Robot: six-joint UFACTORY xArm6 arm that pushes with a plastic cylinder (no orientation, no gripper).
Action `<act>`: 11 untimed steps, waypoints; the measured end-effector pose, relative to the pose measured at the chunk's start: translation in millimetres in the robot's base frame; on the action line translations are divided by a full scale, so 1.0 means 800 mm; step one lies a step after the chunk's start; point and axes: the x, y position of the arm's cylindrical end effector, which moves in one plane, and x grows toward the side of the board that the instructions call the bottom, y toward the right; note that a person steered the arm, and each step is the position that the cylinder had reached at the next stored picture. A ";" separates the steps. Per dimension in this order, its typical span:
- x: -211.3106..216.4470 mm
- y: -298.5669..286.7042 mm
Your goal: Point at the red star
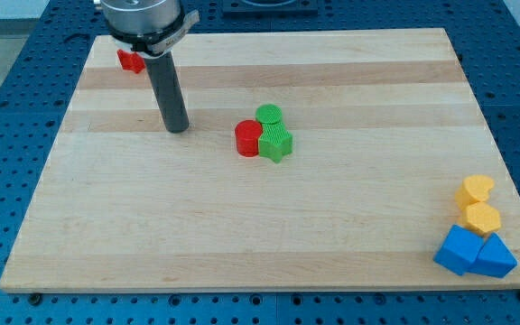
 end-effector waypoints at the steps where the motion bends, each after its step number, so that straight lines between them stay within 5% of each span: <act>1: -0.028 0.000; 7: -0.166 0.007; 11: -0.204 -0.047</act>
